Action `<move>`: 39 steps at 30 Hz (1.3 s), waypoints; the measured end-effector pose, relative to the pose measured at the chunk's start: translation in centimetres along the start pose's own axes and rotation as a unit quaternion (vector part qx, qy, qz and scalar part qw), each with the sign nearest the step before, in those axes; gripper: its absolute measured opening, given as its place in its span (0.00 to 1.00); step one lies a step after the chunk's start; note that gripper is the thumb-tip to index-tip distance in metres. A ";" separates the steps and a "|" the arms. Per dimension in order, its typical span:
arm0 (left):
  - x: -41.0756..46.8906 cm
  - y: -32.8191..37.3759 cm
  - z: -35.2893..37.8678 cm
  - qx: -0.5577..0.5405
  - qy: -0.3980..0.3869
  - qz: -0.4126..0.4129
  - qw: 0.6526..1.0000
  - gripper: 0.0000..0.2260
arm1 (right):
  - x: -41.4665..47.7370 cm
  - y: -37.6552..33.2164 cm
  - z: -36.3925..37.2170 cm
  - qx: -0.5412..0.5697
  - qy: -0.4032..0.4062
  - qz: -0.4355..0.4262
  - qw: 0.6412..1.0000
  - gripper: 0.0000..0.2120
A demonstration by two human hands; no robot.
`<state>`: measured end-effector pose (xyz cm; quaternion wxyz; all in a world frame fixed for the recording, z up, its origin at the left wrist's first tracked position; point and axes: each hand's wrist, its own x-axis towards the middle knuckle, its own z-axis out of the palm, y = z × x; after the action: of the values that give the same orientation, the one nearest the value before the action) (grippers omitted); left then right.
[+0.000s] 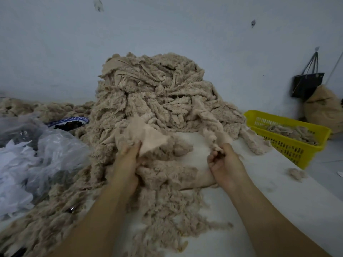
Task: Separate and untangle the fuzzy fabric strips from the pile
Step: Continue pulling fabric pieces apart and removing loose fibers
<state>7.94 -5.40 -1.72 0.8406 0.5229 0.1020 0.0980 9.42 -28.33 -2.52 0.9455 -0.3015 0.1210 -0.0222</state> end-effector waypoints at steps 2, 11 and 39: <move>0.2 -1.0 0.1 0.215 0.065 0.068 0.972 0.11 | -0.6 1.2 0.8 -0.043 -0.061 0.033 0.997 0.17; -2.7 -1.1 2.1 0.389 -0.024 0.309 0.867 0.17 | -3.2 3.8 1.4 -0.304 -0.237 0.056 0.921 0.11; -2.9 -3.0 2.0 0.569 -0.194 0.254 0.758 0.13 | -1.6 4.1 0.8 -0.336 -0.167 0.046 0.926 0.30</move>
<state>5.85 -9.26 -3.32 0.3341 0.9195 -0.1626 0.1283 7.95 -24.41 -3.92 0.7951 -0.5951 -0.0247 0.1143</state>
